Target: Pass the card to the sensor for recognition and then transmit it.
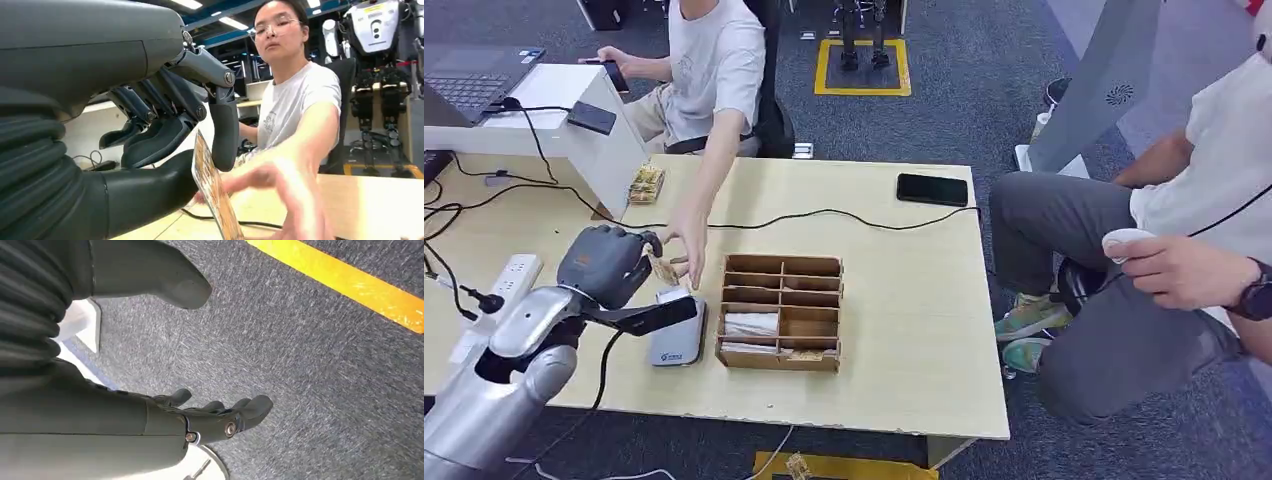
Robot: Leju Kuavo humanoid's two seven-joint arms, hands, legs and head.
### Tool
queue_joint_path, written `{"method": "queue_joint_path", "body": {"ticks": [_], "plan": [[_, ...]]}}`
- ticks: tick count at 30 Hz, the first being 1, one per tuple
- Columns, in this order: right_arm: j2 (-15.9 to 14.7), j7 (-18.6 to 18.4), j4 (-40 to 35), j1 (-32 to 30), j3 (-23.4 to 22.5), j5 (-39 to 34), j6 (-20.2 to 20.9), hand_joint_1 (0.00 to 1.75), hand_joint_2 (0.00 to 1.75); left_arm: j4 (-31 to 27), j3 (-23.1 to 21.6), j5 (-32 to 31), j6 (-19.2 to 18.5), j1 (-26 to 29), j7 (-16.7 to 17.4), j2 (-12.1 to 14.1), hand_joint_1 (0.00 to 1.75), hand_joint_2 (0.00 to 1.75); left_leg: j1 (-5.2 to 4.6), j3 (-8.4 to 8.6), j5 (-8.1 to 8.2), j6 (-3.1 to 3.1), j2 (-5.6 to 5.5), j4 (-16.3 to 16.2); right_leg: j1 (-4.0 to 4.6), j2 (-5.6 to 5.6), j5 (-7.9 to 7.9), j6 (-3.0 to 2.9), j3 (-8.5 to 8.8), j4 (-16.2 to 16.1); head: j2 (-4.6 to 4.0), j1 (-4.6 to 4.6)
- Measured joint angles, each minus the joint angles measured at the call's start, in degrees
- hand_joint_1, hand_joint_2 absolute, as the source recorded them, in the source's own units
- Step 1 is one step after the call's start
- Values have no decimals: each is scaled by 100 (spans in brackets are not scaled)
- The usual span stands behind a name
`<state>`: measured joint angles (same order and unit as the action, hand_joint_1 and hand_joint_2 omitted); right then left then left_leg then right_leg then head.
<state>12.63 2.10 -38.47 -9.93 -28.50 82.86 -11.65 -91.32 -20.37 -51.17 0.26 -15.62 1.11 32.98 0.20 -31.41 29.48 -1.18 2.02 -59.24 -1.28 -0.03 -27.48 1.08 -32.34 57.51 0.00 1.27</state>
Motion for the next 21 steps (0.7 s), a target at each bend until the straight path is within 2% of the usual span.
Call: {"method": "queue_joint_path", "body": {"ticks": [17,18,21], "plan": [[13,9,-15,-6,-61,11,-11,0,175,291,66,-17,-9,-152,-9,-212,175,175,0,0,0,0,0,0,0,0,0,0,0,0,0,-2],[15,9,-15,-6,-63,11,-11,0,175,304,66,-17,-9,-158,-9,-225,0,175,0,0,0,0,0,0,0,0,0,0,0,0,0,0],[13,17,-15,-4,-68,17,-18,0,175,339,66,-17,-2,-166,-11,-243,0,175,0,0,0,0,0,0,0,0,0,0,0,0,0,-2]]}}
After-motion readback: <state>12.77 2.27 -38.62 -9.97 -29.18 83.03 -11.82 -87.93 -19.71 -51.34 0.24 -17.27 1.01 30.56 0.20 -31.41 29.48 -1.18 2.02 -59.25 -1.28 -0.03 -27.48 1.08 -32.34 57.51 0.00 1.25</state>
